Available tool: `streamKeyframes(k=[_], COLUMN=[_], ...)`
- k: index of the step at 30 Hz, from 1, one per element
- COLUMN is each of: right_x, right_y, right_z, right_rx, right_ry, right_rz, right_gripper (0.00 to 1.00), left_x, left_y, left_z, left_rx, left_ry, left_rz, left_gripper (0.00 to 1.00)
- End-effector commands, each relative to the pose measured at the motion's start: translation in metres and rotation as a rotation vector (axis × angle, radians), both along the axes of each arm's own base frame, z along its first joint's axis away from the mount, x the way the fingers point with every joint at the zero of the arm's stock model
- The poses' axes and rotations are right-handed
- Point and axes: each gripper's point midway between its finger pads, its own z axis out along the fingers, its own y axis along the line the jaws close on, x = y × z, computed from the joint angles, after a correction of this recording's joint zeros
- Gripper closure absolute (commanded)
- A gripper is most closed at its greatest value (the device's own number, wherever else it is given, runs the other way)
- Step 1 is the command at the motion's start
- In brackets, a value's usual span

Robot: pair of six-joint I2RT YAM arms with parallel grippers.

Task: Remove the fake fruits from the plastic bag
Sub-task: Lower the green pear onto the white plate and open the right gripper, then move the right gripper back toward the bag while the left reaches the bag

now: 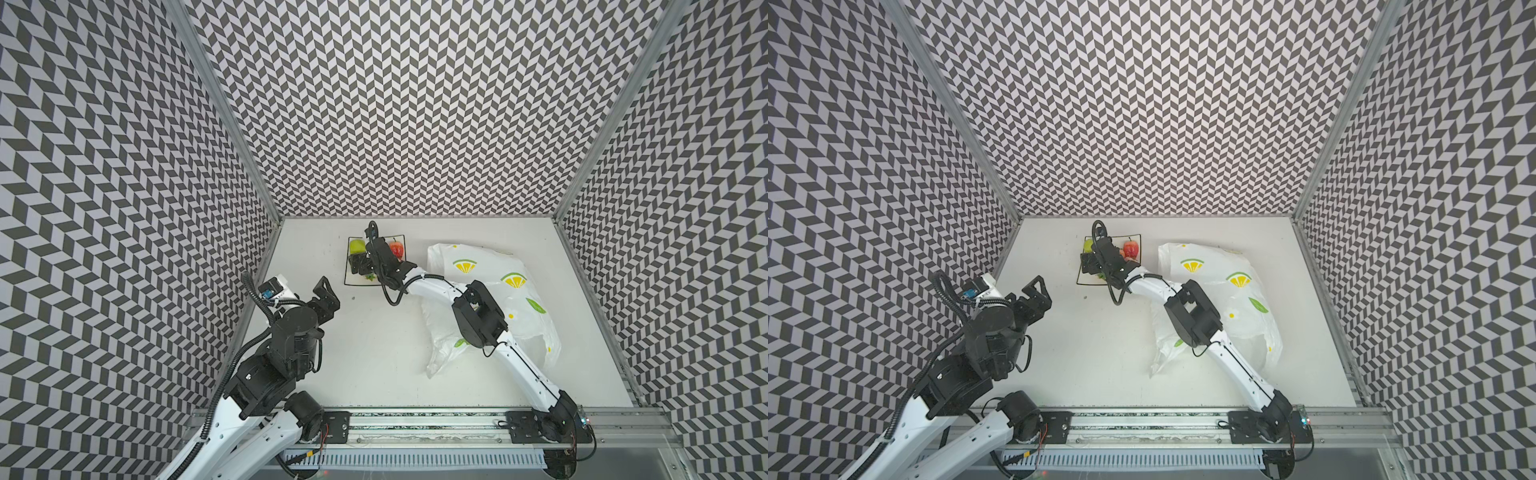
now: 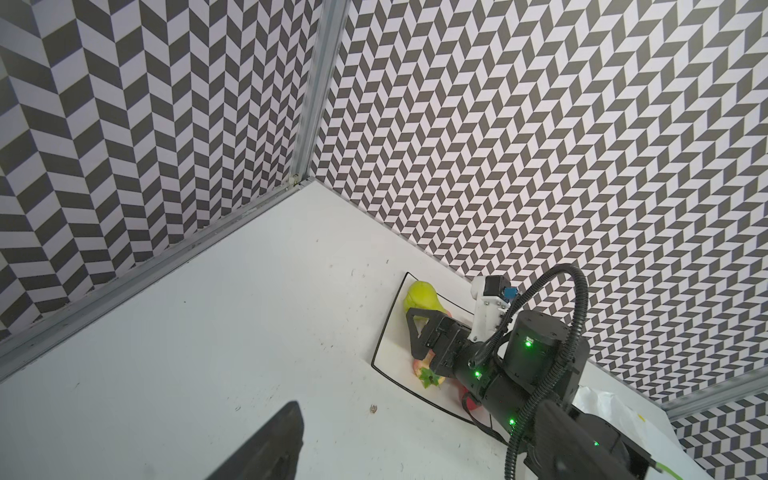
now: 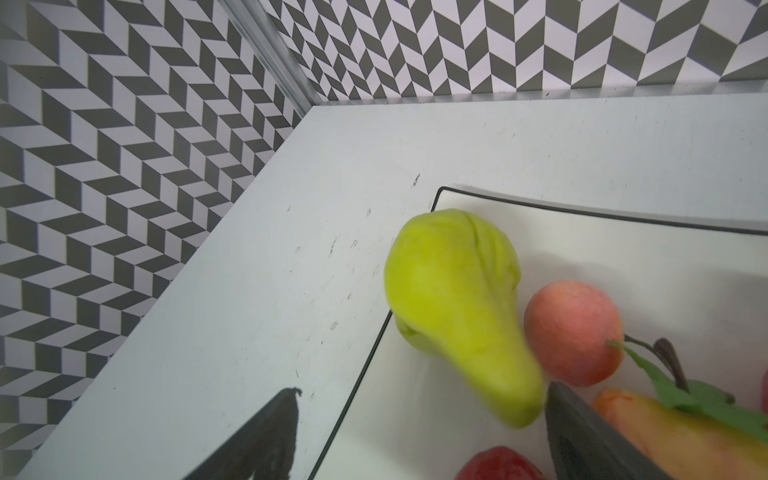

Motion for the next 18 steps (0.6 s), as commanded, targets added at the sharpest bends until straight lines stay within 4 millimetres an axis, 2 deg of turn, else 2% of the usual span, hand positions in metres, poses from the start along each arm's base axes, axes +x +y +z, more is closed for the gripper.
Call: streamKeyframes(k=[1,7,12,15,18], right_x=[-0.002,-0.021,-0.046,-0.065,-0.087], right_y=[0.006,0.001,-0.019,-0.040,-0.068], right_z=[0.092,0.162,0.203,0.221,0.232], right_rx=[0.160,0.250,0.262,0.247,0.224], right_ry=[-0.121,-0.172,-0.196,-0.204,-0.191], right_rz=[0.016,0.073,0.112,0.126,0.129], right_gripper=[0.09,0.09,0.10,0.11,0.11], left_x=[0.003,0.010,0.015,0.019,0.020], left_y=[-0.001,-0.017,-0.039,-0.066,-0.104], left_z=[0.004,0.008,0.008,0.007,0.001], left_rx=[-0.002,0.014,0.031,0.052,0.083], left_ry=[-0.019,-0.034,-0.046,-0.066,-0.085], left_rz=[0.002,-0.070,-0.181,-0.317,-0.516], left_gripper=[0.12,0.12,0.12,0.12,0.12])
